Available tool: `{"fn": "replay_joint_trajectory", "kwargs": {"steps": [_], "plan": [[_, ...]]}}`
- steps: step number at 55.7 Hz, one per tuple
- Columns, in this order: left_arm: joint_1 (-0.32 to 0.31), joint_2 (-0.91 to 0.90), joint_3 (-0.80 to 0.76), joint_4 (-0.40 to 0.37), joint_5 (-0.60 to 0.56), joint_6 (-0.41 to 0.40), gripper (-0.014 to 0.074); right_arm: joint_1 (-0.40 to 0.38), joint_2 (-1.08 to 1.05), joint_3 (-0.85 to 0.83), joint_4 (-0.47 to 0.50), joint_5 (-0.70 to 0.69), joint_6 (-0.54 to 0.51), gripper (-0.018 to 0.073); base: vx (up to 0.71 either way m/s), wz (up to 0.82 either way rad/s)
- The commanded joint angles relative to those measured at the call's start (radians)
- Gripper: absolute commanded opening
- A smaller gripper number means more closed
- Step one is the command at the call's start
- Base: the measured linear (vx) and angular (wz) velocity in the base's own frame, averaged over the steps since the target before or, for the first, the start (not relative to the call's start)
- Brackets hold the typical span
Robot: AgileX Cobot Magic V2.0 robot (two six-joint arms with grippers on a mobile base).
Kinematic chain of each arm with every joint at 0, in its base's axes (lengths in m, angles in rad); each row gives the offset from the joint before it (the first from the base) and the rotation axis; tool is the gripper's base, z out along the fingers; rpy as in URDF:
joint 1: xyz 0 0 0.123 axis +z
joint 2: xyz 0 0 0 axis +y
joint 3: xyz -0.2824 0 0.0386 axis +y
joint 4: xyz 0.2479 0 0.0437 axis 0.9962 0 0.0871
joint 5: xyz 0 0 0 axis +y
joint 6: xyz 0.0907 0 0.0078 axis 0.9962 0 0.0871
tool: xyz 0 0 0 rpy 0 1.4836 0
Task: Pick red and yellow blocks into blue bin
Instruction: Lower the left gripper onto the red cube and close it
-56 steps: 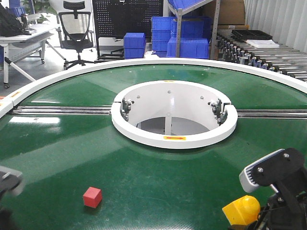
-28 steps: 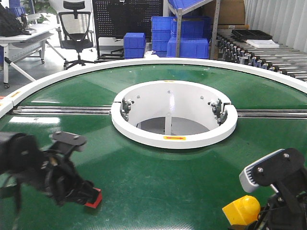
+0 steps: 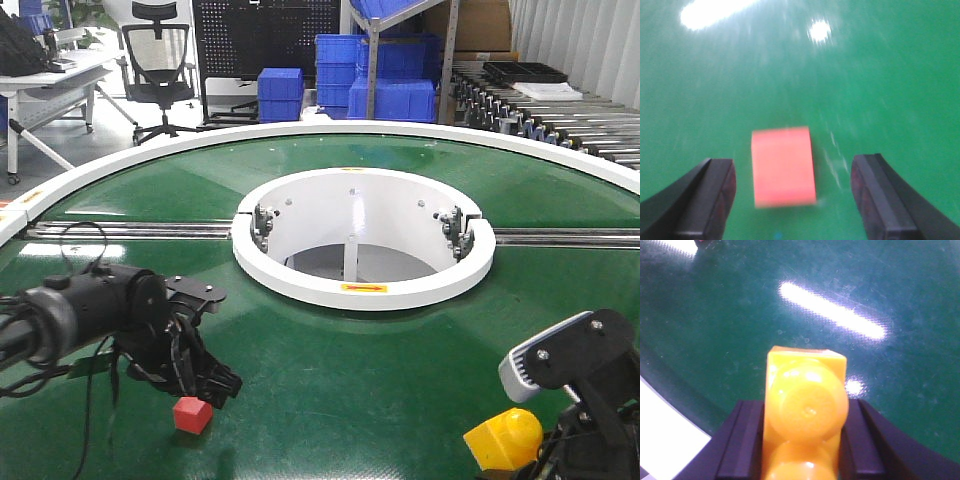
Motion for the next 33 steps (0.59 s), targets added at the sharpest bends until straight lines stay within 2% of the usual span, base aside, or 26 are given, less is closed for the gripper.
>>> {"fn": "replay_joint_trajectory", "kwargs": {"steps": [1,24,33], "plan": [[0.004,-0.021,-0.071,-0.001,-0.016,-0.027,0.0594,0.0,-0.018,-0.027,-0.013,-0.06,-0.009,0.0276,0.0,0.0],[0.014,0.049,-0.118,-0.01,0.01,-0.027,0.0587,0.0,-0.018,-0.027,-0.012,-0.059,-0.009,0.0276,0.0,0.0],[0.014,0.049,-0.118,-0.01,0.032,-0.027,0.0513,0.0,-0.018,-0.027,-0.012,-0.059,-0.009,0.0276,0.0,0.0]]}}
